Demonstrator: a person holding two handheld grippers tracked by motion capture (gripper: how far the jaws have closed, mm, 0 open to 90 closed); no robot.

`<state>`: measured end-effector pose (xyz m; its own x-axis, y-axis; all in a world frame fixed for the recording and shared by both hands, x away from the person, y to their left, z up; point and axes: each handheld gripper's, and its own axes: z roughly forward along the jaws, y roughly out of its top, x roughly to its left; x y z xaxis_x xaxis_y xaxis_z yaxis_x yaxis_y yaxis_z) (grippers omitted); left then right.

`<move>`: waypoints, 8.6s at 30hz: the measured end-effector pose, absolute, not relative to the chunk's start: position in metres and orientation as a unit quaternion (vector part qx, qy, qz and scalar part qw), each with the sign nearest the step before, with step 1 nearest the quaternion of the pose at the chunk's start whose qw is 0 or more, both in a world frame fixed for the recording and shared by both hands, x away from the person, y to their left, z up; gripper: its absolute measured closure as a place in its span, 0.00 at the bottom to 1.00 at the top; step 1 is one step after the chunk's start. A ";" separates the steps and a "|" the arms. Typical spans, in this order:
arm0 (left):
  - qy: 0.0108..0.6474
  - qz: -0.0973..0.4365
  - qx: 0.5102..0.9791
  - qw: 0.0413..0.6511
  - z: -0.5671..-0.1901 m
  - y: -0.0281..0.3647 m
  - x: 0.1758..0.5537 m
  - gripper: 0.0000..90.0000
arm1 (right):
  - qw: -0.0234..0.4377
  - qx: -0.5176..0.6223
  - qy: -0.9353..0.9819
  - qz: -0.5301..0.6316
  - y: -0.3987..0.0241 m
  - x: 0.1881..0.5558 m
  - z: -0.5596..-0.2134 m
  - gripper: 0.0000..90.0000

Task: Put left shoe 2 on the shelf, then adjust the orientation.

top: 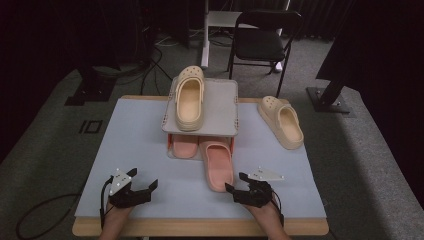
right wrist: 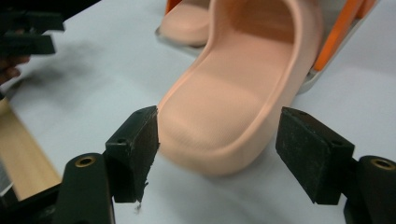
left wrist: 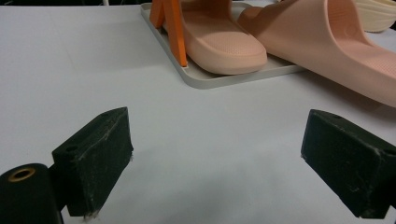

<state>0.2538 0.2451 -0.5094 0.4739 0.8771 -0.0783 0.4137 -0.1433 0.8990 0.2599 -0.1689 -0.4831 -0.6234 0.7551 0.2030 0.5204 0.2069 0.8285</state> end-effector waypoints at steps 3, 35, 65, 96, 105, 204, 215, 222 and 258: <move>0.451 0.244 0.715 0.475 -0.509 0.244 0.254 0.10 | 0.119 0.407 0.775 0.469 -0.169 0.253 -0.489 0.29; 0.452 0.244 0.714 0.476 -0.509 0.246 0.254 0.10 | 0.139 0.404 0.794 0.433 -0.153 0.265 -0.508 0.30; 0.452 0.244 0.713 0.477 -0.509 0.248 0.254 0.10 | 0.148 0.396 0.802 0.423 -0.139 0.273 -0.518 0.25; 0.452 0.245 0.713 0.477 -0.509 0.249 0.255 0.10 | 0.180 0.452 0.770 0.412 -0.111 0.338 -0.515 0.26; 0.453 0.243 0.713 0.477 -0.510 0.249 0.255 0.10 | 0.192 0.477 0.756 0.405 -0.108 0.350 -0.516 0.26; 0.452 0.236 0.718 0.473 -0.514 0.242 0.254 0.10 | 0.266 0.551 0.659 0.438 -0.315 0.450 -0.472 0.23; 0.453 0.234 0.718 0.474 -0.514 0.242 0.253 0.10 | 0.275 0.568 0.658 0.411 -0.314 0.475 -0.472 0.25; 0.455 0.234 0.714 0.477 -0.513 0.244 0.253 0.10 | 0.270 0.577 0.667 0.387 -0.312 0.487 -0.479 0.30; 0.455 0.238 0.713 0.478 -0.511 0.247 0.251 0.10 | 0.275 0.576 0.696 0.328 -0.296 0.489 -0.471 0.87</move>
